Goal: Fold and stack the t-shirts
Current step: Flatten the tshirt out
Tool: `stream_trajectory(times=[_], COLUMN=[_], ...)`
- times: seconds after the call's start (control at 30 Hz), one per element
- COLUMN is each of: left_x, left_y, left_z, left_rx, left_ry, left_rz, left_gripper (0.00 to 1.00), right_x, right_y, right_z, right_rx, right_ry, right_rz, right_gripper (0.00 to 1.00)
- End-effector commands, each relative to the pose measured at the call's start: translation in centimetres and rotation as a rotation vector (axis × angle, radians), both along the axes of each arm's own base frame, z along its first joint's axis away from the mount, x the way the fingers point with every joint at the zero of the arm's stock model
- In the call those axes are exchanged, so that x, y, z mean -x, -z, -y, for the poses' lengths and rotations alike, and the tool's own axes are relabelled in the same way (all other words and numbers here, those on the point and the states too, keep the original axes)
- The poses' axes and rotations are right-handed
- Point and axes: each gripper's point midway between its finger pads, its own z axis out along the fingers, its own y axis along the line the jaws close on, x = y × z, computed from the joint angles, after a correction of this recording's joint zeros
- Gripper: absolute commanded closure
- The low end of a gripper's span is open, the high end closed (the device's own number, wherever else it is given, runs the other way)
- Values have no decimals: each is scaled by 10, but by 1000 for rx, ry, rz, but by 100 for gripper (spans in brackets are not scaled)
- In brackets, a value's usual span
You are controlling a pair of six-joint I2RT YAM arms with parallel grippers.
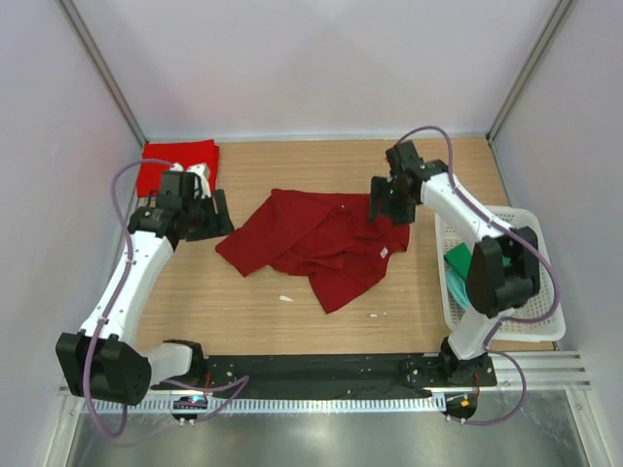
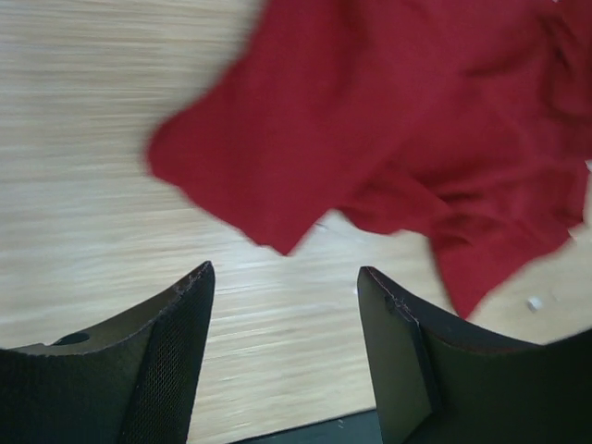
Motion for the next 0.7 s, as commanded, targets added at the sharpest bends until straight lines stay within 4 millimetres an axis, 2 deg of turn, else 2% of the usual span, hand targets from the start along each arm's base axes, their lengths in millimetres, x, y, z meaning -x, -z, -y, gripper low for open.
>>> stream_trajectory(times=[0.0, 0.03, 0.07, 0.1, 0.13, 0.17, 0.2, 0.27, 0.3, 0.33, 0.4, 0.5, 0.57, 0.67], left_x=[-1, 6, 7, 9, 14, 14, 19, 21, 21, 26, 14, 11, 10, 8], left_y=[-14, -11, -4, -1, -4, 8, 6, 14, 28, 30, 47, 61, 71, 72], left_z=[84, 106, 118, 131, 154, 165, 185, 203, 212, 226, 225, 214, 194, 172], left_rx=[253, 219, 193, 172, 150, 130, 109, 65, 28, 0, -83, -129, -219, -308], left_ry=[293, 386, 430, 479, 567, 600, 680, 755, 782, 825, 771, 696, 649, 602], left_rz=[77, 74, 65, 64, 91, 64, 92, 99, 77, 82, 56, -5, -50, -50], left_gripper=[36, 36, 36, 35, 34, 34, 34, 34, 35, 36, 38, 37, 35, 35], right_x=[66, 84, 91, 112, 121, 124, 137, 139, 144, 146, 148, 147, 146, 144], right_y=[-26, -18, -14, 0, 5, 9, 21, 27, 37, 41, 52, 64, 71, 74], right_z=[-54, -64, -66, -62, -62, -62, -58, -57, -53, -52, -48, -47, -44, -38], right_rx=[-173, -162, -165, -173, -183, -200, -212, -233, -224, -228, -216, -214, -192, -163], right_ry=[-215, -247, -246, -227, -219, -203, -167, -134, -114, -81, -49, -7, 11, 37], right_rz=[34, 16, 25, -15, -21, -15, -44, -36, -51, -60, -73, -88, -92, -86], right_gripper=[32, 32, 32, 33, 34, 35, 38, 39, 39, 38, 36, 35, 35, 36])
